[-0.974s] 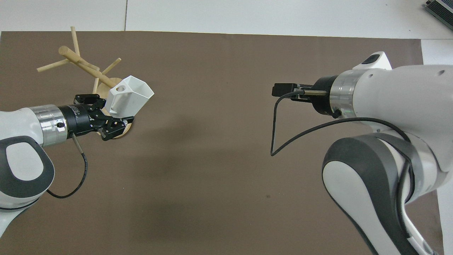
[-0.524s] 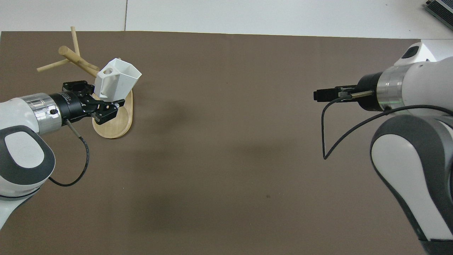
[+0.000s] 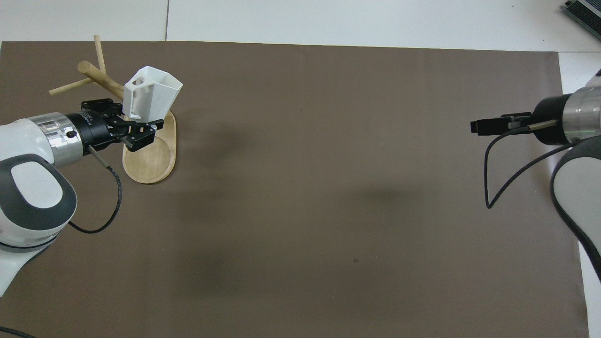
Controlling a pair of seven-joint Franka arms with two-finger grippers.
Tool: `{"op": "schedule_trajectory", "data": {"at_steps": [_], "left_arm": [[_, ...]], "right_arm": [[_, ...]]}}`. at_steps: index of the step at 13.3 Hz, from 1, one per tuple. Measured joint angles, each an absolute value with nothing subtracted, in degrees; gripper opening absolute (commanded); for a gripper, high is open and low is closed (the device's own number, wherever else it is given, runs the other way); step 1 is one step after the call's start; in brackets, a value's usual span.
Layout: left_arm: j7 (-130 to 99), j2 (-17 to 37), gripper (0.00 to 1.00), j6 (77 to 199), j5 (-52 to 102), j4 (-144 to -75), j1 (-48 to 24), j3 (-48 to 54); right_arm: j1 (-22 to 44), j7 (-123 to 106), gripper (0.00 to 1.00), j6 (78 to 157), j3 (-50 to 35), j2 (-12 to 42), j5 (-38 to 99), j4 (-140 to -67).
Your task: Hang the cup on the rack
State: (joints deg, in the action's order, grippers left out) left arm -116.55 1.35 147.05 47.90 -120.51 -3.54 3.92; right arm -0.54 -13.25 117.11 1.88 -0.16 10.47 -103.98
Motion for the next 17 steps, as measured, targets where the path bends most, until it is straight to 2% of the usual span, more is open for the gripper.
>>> {"op": "schedule_trajectory", "data": {"at_steps": [8, 12, 17], "left_arm": [[-121.36, 2.08, 0.00, 149.30, 47.90, -120.36, -3.26, 3.70], [-124.76, 2.46, 0.00, 151.26, 47.90, -120.41, -3.24, 3.66], [-128.46, 3.05, 0.00, 153.53, 47.91, -120.87, -3.20, 3.59]], "right_arm": [[-0.61, -13.44, 1.00, 116.59, 5.85, -1.73, -0.31, -103.16], [-0.58, -7.81, 1.00, 106.72, 5.93, -1.79, -0.90, -99.20], [-0.60, -7.14, 1.00, 100.94, 5.98, -1.79, -1.18, -96.18]]}}
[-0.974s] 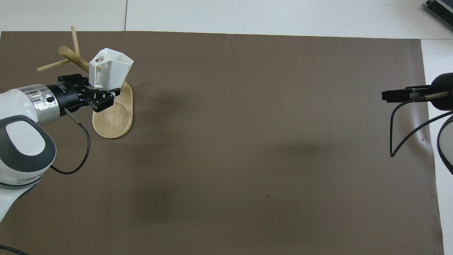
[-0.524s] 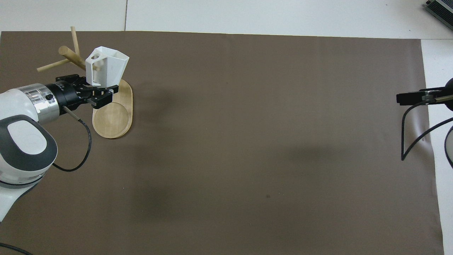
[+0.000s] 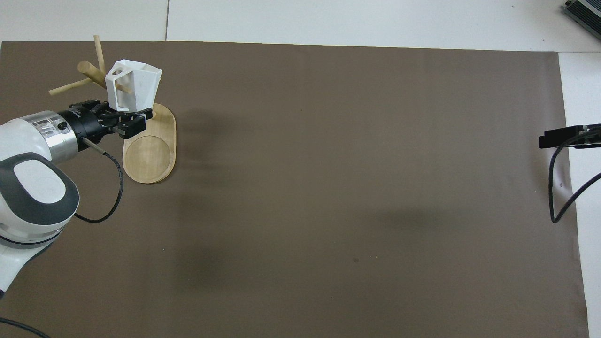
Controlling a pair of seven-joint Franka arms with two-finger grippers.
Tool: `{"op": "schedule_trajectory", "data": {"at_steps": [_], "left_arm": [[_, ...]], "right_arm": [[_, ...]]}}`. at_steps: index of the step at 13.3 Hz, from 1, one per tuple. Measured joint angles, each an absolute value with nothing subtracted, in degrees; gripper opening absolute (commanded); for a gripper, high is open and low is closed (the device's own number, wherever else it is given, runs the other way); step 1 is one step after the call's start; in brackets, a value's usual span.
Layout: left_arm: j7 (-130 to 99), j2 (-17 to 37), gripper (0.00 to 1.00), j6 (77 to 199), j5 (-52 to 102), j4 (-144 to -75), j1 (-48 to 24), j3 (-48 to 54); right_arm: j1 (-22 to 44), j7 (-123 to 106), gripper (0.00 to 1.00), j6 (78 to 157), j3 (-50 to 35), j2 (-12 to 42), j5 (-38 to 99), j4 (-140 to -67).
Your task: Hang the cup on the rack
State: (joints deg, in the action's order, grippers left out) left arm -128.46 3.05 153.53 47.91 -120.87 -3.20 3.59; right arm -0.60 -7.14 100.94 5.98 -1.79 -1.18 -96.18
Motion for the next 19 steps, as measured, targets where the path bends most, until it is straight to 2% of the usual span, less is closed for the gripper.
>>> {"op": "schedule_trajectory", "data": {"at_steps": [4, 5, 6, 13, 19], "left_arm": [[-132.16, 3.16, 0.00, 155.53, 47.91, -121.53, -3.18, 3.57], [-132.72, 3.16, 0.42, 155.74, 47.91, -121.61, -3.17, 3.57], [-132.79, 3.17, 0.99, 156.01, 47.91, -121.67, -3.17, 3.58], [-132.85, 3.19, 1.00, 156.55, 47.91, -121.75, -3.32, 3.97], [-132.86, 2.25, 1.00, 150.63, 45.66, -121.63, -3.12, 3.48]], "right_arm": [[-0.60, -7.06, 1.00, 95.77, 5.98, -1.79, -1.53, -94.75], [-0.60, -6.59, 1.00, 95.08, 5.98, -1.79, -1.53, -94.57], [-0.57, -5.31, 1.00, 94.63, 5.96, -1.79, -1.53, -94.48], [-0.36, -0.53, 1.00, 91.80, 5.65, -1.79, -0.34, -94.13], [-0.36, -0.52, 1.00, 91.73, 5.68, -1.79, 0.58, -94.03]]}}
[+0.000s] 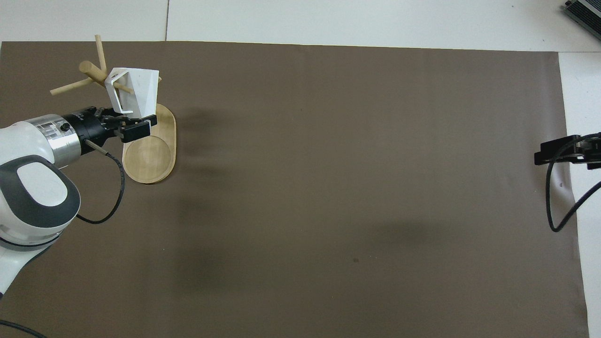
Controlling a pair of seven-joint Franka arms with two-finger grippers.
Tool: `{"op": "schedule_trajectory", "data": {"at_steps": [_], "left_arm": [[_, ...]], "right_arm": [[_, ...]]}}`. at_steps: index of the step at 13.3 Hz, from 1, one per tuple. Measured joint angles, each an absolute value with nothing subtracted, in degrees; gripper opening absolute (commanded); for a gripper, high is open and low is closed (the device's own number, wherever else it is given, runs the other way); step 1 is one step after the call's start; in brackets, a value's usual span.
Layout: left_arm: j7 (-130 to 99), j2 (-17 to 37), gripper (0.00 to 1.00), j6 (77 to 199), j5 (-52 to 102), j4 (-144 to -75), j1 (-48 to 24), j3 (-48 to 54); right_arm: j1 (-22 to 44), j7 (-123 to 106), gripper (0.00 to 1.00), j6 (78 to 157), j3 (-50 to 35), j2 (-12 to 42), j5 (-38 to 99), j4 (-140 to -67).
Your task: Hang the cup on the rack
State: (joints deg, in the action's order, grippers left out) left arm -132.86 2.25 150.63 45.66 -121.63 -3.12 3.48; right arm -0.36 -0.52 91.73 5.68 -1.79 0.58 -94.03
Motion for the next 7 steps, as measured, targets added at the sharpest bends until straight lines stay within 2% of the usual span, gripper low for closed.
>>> {"op": "schedule_trajectory", "data": {"at_steps": [7], "left_arm": [[-133.11, -3.39, 1.00, 135.94, 29.98, -121.12, 1.01, 3.25]], "right_arm": [[-0.39, -0.52, 1.00, 91.73, 5.80, -1.79, 0.55, -93.91]]}}
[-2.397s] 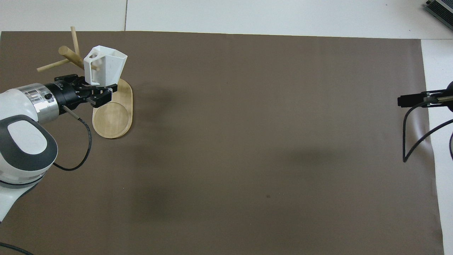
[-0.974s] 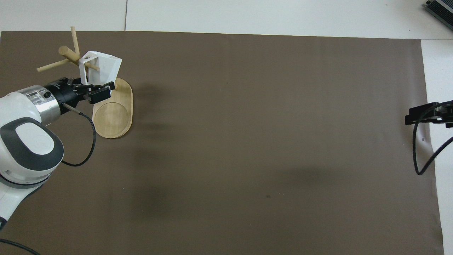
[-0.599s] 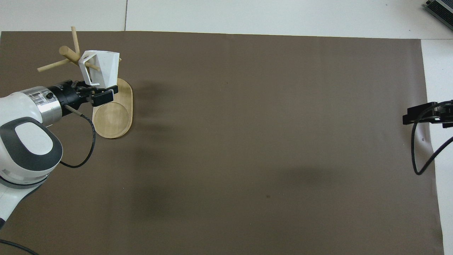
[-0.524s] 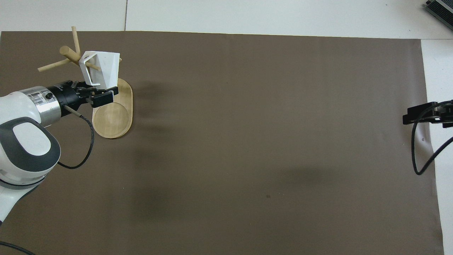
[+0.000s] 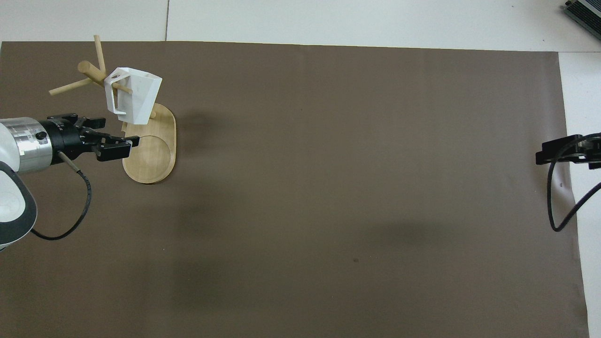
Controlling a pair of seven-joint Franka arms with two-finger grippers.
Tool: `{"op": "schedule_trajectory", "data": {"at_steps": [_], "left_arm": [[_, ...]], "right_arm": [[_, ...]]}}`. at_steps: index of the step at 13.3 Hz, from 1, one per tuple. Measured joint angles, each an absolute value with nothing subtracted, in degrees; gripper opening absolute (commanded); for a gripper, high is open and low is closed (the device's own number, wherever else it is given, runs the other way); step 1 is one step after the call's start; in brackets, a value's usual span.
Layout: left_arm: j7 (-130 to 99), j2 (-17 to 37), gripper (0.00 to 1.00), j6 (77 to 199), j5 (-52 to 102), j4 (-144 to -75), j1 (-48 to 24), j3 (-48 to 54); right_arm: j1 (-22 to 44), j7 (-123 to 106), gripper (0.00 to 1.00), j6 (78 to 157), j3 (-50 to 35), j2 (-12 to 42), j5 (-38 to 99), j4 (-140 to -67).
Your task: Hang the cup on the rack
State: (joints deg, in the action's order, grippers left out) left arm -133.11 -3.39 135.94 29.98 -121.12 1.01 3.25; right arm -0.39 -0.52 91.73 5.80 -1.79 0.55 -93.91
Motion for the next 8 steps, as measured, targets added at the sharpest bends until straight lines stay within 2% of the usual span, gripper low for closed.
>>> {"op": "schedule_trajectory", "data": {"at_steps": [4, 8], "left_arm": [[-131.72, -6.65, 1.00, 127.99, 19.07, -119.60, 1.82, 3.23], [-118.30, -7.14, 1.00, 123.22, 16.38, -115.31, 2.43, 3.23]], "right_arm": [[-0.40, -0.52, 1.00, 91.73, 5.88, -1.79, 0.53, -93.91], [-0.40, -0.52, 1.00, 91.73, 5.88, -1.79, 0.53, -93.92]]}}
